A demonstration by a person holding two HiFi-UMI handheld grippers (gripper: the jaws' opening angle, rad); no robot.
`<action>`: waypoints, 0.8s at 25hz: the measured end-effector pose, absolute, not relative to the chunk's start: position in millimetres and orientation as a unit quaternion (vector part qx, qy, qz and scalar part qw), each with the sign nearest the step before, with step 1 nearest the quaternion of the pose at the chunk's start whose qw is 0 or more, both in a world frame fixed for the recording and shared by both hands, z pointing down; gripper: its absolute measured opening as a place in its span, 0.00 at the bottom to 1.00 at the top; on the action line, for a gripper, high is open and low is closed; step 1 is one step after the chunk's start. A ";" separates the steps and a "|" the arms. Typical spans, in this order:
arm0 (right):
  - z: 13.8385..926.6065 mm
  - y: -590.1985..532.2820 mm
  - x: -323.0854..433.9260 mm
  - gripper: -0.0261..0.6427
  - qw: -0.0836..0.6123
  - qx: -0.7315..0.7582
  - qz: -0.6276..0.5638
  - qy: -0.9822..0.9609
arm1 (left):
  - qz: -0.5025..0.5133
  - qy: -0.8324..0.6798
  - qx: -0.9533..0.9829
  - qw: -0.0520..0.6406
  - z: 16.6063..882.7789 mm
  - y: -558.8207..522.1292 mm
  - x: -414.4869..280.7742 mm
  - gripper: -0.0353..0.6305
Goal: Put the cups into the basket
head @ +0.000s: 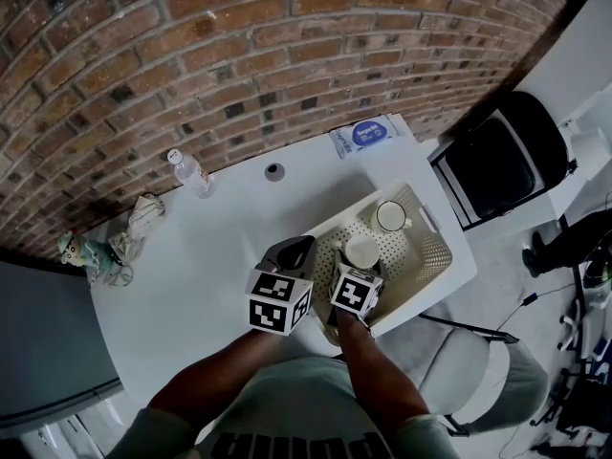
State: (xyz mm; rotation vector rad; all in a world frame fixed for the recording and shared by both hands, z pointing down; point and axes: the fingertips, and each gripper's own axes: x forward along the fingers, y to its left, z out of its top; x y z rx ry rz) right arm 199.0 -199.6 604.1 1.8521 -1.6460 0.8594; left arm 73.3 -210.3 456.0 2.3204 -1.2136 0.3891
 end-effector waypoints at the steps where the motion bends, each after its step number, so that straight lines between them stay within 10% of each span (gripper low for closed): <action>1: 604.9 -200.1 199.2 0.62 0.259 0.682 0.314 -0.608 | 0.142 -0.444 0.850 0.245 456.2 -210.5 72.9 0.06; 20: 595.6 -182.8 192.7 0.62 0.265 0.654 0.403 -0.583 | 0.129 -0.440 0.856 0.239 444.1 -202.4 76.5 0.06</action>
